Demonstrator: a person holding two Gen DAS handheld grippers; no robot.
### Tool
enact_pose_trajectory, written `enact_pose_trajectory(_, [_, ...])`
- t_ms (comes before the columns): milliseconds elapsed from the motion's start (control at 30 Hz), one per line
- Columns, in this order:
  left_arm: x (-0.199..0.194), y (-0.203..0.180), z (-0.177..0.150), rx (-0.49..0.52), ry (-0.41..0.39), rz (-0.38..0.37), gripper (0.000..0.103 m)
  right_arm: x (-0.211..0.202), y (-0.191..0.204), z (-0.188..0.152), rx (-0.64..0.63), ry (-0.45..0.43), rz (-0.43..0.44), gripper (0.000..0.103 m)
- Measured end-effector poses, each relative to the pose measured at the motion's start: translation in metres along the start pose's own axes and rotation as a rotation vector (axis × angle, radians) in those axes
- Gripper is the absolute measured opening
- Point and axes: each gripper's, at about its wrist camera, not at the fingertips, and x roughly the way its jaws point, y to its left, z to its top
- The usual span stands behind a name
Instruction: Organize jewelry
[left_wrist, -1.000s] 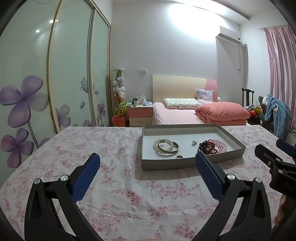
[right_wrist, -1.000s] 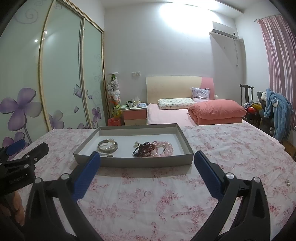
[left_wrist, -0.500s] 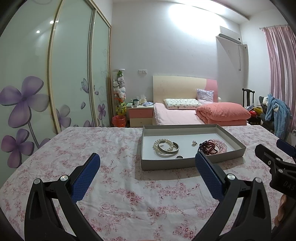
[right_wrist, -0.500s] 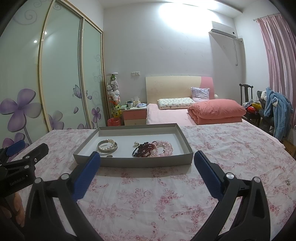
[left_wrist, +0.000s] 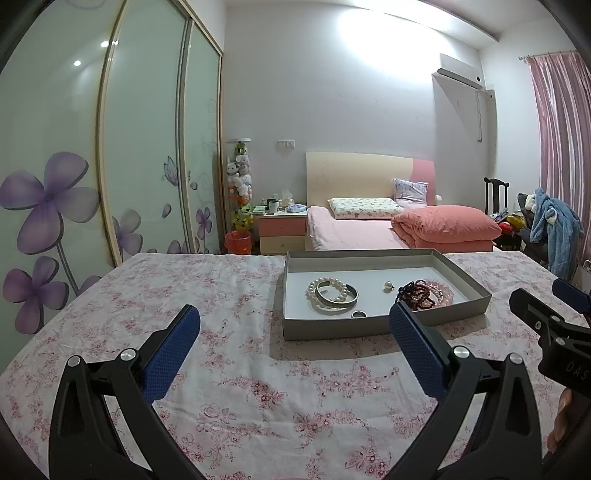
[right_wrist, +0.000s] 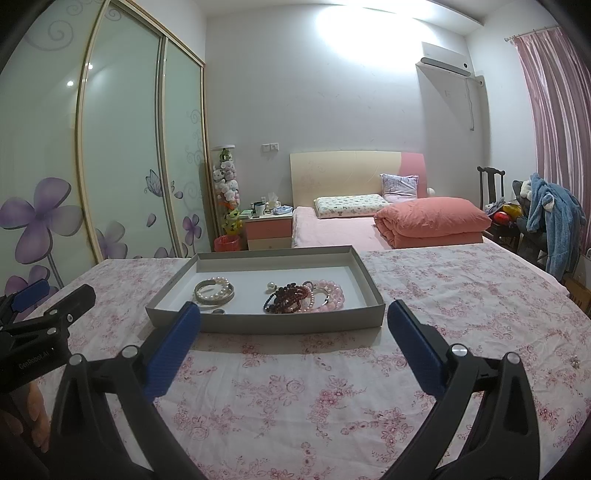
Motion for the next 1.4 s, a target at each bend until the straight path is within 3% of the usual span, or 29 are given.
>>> enact_pose_trajectory(1400, [-0.0002,-0.0031,0.0048,-0.005,-0.007,0.003,0.101,-0.0011,-0.0023,0.0012,0.007,-0.007,-0.004,0.099])
